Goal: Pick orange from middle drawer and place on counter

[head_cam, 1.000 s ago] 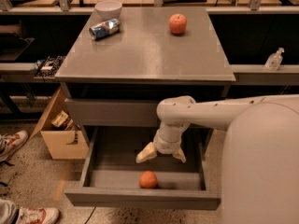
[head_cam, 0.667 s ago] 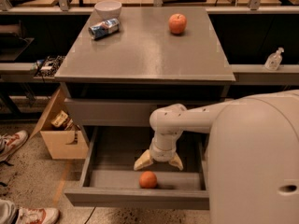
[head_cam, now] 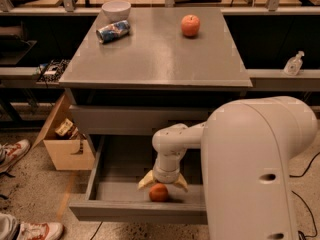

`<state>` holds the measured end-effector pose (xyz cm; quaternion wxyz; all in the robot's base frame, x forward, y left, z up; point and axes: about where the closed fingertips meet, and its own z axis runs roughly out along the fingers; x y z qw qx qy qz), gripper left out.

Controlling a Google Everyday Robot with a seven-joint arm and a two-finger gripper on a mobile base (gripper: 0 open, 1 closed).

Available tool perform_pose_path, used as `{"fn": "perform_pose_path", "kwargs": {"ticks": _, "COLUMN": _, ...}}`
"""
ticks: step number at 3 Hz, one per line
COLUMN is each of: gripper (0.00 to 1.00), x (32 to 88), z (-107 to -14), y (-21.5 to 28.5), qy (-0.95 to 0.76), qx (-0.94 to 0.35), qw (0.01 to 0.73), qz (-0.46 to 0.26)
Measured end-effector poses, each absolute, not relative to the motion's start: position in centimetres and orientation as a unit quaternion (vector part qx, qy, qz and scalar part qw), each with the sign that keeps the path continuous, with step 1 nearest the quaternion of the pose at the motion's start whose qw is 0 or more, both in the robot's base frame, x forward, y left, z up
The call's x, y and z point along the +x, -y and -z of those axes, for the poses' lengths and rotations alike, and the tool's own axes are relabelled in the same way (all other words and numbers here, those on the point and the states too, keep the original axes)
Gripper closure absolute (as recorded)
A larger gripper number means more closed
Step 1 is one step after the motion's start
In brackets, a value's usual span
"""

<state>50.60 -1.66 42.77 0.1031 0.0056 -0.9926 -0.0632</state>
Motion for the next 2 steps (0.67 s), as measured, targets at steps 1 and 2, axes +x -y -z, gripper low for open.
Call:
{"fn": "perform_pose_path", "kwargs": {"ticks": 1, "gripper": 0.0, "x": 50.4, "z": -41.3, "y": 0.2, "qy": 0.991, "qx": 0.006, "qw": 0.115, "qz": 0.067}}
{"fn": "perform_pose_path", "kwargs": {"ticks": 2, "gripper": 0.0, "x": 50.1, "z": -39.9, "y": -0.7, "qy": 0.99, "qx": 0.004, "qw": 0.127, "qz": 0.067}}
